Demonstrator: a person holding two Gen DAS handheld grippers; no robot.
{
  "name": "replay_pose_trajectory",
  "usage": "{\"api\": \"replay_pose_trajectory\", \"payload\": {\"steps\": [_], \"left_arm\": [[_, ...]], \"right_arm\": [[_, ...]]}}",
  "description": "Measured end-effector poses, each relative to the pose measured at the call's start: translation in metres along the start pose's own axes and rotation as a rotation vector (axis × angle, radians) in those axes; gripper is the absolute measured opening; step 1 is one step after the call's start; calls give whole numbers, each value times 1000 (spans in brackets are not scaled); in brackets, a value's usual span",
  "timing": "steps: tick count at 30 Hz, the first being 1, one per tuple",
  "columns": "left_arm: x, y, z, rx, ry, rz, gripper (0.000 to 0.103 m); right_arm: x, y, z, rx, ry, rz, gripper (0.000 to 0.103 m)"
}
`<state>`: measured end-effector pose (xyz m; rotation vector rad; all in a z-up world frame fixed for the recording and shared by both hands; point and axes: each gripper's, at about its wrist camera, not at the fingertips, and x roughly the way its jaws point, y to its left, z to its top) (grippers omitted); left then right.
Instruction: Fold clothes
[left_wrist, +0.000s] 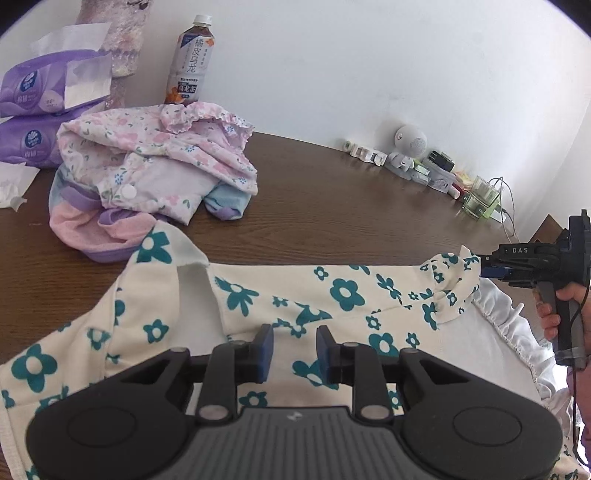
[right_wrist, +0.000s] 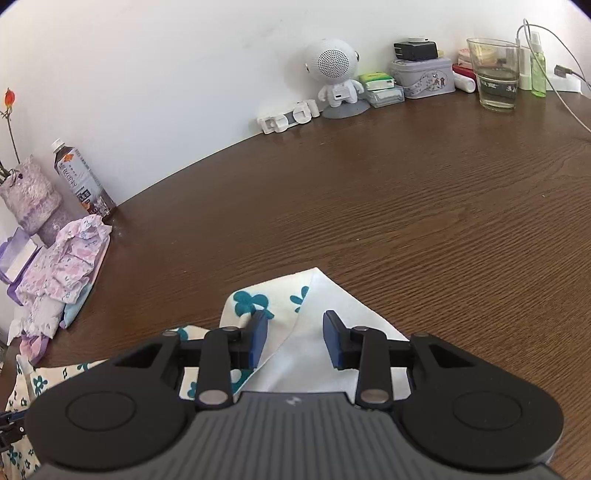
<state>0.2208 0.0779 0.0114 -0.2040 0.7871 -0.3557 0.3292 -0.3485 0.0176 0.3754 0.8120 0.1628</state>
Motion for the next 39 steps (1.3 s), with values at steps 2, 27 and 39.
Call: {"api": "replay_pose_trajectory", "payload": {"steps": [2, 27, 39], "left_arm": [[0, 2, -1, -10, -4, -5, 21], [-2, 7, -11, -8, -80, -35, 21], [-2, 7, -13, -2, -88, -36, 21]], "right_arm": [[3, -4, 1, 44, -13, 31, 34], [-3, 1, 8, 123, -65, 34, 2], [-41, -20, -14, 111, -41, -49, 2]]}}
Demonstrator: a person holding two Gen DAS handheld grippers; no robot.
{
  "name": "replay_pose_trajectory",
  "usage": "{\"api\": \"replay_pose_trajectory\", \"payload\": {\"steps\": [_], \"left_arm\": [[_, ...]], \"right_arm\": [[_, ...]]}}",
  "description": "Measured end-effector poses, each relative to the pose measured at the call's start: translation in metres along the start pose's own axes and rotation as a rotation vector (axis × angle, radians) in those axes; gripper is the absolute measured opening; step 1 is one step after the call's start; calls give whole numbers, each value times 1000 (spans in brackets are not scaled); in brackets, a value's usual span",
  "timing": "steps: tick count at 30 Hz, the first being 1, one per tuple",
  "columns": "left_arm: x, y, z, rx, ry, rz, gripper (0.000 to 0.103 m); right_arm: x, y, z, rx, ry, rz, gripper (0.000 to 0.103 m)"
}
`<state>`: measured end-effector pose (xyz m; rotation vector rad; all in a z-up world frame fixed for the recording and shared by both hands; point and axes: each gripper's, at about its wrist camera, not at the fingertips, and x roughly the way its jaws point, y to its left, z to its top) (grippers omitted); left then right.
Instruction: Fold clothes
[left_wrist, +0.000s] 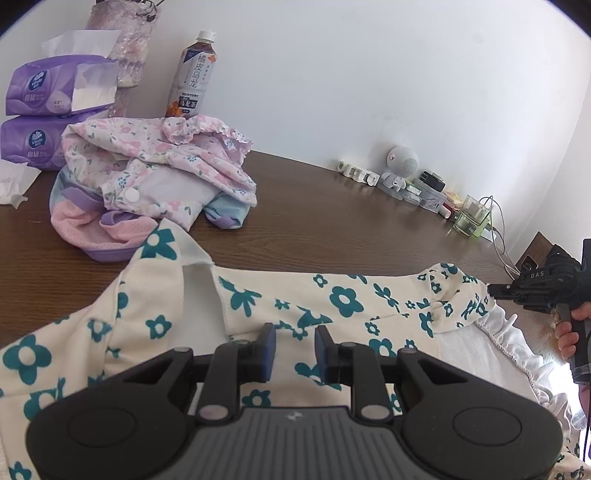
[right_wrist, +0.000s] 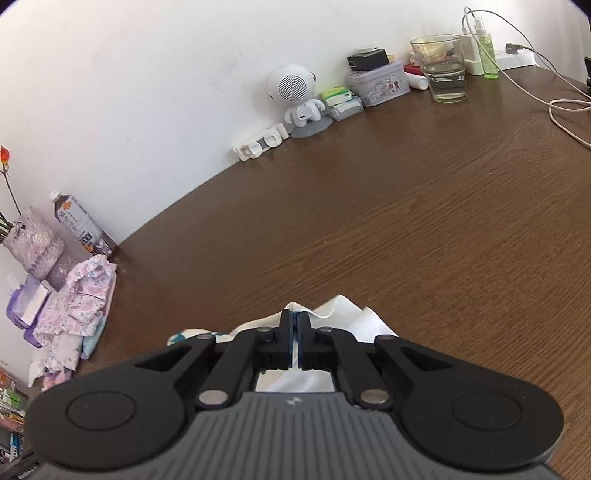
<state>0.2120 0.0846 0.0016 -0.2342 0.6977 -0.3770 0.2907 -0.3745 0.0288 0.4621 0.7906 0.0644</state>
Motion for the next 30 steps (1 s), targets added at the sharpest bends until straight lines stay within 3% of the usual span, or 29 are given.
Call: {"api": "replay_pose_trajectory", "payload": {"steps": [3, 8, 11, 14, 16, 18, 21, 25, 28, 30], "left_arm": [[-1, 1, 0, -3, -2, -4, 21], [-1, 1, -1, 3, -6, -4, 21], [-1, 0, -1, 11, -9, -4, 23], [-1, -1, -1, 19, -10, -9, 27], [-1, -3, -2, 28, -11, -13, 29], [-1, -5, -2, 35, -13, -11, 31], [-14, -6, 0, 27, -76, 19, 27], [-65, -1, 14, -39, -183, -35, 31], [-97, 13, 15, -50, -204, 25, 36], [-105, 25, 10, -49, -166, 90, 36]], "right_arm": [[11, 1, -9, -42, 17, -46, 1], [5, 18, -22, -193, -33, -117, 2], [-4, 18, -20, -190, -42, -105, 4], [-23, 23, -15, -199, -106, -98, 12], [-33, 33, -14, -239, -130, -49, 19], [-35, 44, -14, -248, -84, 65, 29], [-24, 72, -24, -331, -35, 158, 29], [-1, 102, -46, -485, -5, 159, 29], [15, 103, -55, -509, 28, 107, 26], [19, 99, -57, -509, 38, 94, 24]]}}
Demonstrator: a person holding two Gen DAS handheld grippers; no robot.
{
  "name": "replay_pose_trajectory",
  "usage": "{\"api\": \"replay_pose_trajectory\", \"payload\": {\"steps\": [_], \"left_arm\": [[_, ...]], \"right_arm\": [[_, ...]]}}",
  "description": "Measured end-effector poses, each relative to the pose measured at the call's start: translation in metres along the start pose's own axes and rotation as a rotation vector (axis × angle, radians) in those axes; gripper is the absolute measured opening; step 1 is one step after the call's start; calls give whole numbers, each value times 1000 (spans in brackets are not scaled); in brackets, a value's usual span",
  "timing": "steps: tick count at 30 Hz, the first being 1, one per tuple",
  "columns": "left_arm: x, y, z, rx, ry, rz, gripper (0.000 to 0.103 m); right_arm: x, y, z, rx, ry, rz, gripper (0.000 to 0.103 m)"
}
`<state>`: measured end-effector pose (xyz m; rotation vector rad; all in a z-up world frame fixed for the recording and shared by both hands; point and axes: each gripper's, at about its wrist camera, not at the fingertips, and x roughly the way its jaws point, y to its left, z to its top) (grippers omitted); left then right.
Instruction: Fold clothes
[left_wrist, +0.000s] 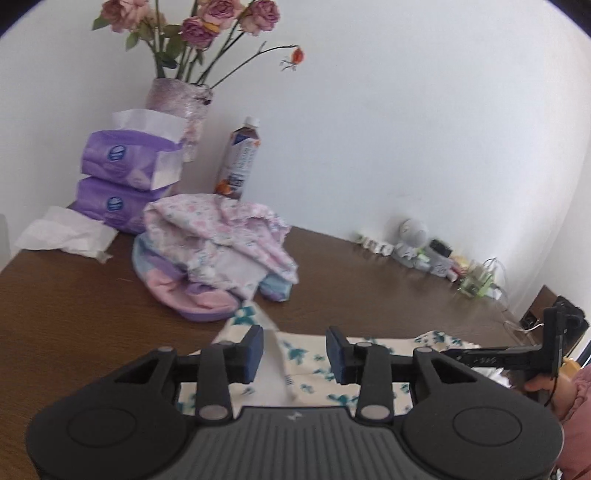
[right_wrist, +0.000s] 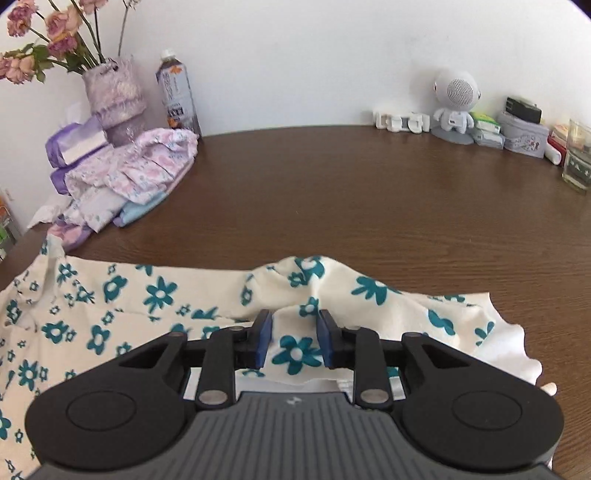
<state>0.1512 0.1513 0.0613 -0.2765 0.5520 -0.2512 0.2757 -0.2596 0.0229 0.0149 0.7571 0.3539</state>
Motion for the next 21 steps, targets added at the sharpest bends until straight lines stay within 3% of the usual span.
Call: {"api": "replay_pose_trajectory", "payload": {"steps": [7, 9, 11, 16, 18, 19, 20, 21], "left_arm": [[6, 22, -23, 58, 145, 128, 39], [11, 20, -28, 95, 168, 154, 34], [14, 18, -33, 142, 184, 186, 6], [11, 24, -34, 163, 188, 246, 5], [9, 20, -30, 168, 180, 245, 11], [9, 17, -28, 175, 174, 238, 22], [9, 14, -25, 183, 168, 231, 39], [8, 11, -23, 190, 162, 224, 45]], "right_arm": [[-18, 1, -3, -6, -34, 11, 25], [-20, 2, -3, -25, -44, 11, 25], [-14, 2, -2, -35, -35, 0, 25], [-3, 1, -3, -37, -11, -23, 25], [-3, 1, -5, -40, -14, -23, 25], [-2, 1, -6, -40, -15, -23, 25], [-2, 1, -6, -41, -15, -24, 26], [-3, 1, -7, -42, -16, -24, 26]]}}
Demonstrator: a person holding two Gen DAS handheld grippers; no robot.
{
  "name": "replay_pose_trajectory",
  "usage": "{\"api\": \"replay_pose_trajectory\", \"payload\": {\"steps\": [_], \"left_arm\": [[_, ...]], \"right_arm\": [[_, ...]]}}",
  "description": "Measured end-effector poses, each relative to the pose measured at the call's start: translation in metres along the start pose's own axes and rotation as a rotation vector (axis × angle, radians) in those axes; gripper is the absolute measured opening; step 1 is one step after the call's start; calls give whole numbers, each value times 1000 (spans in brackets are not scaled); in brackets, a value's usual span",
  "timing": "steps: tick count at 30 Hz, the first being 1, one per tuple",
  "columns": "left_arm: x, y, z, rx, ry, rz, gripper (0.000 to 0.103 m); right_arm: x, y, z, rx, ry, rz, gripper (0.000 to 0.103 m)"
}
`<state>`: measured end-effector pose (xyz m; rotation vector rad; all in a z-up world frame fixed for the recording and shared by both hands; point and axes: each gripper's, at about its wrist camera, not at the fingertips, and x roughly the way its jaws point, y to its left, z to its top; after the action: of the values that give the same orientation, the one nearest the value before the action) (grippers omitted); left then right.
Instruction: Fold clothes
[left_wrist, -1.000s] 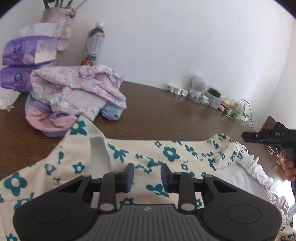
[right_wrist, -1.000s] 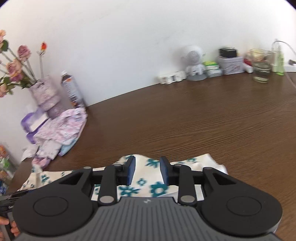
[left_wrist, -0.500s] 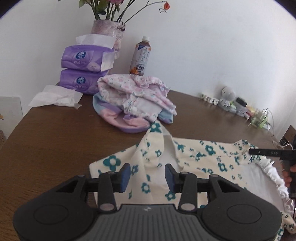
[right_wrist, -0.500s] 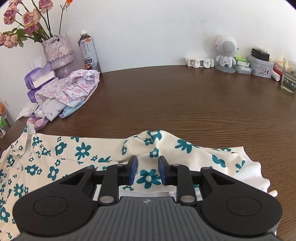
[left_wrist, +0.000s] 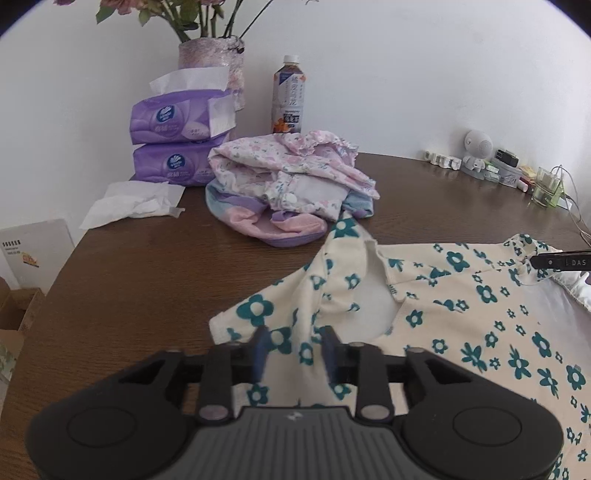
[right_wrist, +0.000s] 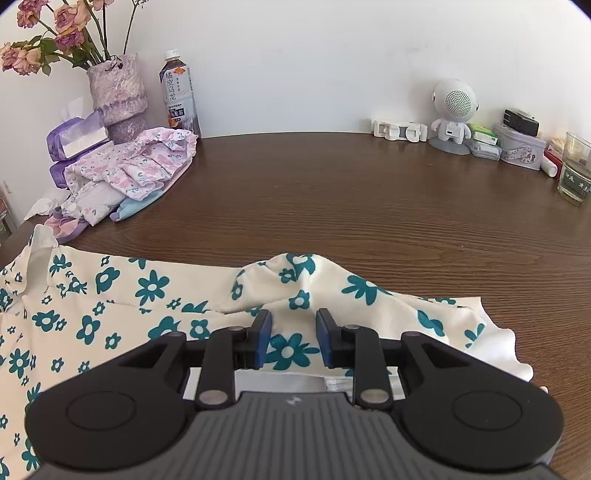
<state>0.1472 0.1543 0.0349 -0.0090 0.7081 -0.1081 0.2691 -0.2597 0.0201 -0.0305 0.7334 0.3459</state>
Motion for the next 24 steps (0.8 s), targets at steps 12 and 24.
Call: {"api": "replay_pose_trajectory", "payload": {"steps": [12, 24], "left_arm": [[34, -7, 9, 60, 54, 44, 7], [-33, -7, -22, 25, -9, 11, 49]], "right_arm": [[-27, 55, 12, -207, -41, 134, 33], [-43, 23, -13, -113, -33, 78, 33]]}}
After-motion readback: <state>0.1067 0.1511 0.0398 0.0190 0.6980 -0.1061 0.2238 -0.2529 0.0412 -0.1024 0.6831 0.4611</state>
